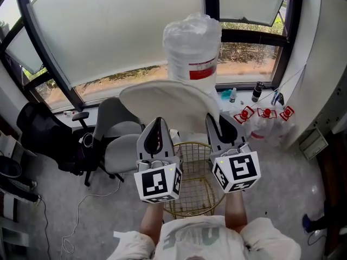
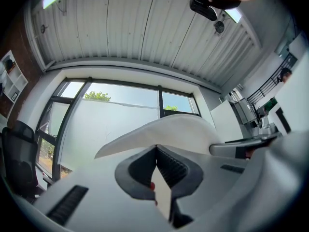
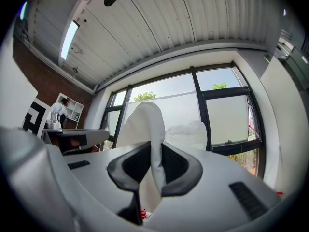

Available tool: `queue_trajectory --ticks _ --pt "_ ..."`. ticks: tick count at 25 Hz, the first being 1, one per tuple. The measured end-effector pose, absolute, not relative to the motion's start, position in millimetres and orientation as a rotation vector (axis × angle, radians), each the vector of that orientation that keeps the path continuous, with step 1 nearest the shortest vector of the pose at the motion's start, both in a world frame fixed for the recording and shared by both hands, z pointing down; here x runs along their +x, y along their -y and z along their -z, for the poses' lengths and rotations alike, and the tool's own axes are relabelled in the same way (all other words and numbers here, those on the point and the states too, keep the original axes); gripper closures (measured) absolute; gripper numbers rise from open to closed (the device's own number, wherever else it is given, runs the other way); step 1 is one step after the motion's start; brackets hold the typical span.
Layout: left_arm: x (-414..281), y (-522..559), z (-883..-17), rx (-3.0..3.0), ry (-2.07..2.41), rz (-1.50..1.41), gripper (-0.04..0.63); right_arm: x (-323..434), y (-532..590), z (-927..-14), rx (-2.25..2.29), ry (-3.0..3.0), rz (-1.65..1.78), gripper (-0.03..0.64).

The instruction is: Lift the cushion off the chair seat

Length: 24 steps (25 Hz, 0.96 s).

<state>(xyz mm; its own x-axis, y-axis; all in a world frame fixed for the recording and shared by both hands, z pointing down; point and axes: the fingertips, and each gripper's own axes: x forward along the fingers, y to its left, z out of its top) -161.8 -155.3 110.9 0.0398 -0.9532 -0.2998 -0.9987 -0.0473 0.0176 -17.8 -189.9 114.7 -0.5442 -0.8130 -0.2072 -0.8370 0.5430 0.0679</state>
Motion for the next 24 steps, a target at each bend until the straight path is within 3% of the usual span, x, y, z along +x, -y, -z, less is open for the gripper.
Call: queue_trajectory --ticks 24 --pt "-144 145 -119 -2.17 -2.018 -0.33 0.581 0 180 -118 -1.499 -2.613 -0.266 0.557"
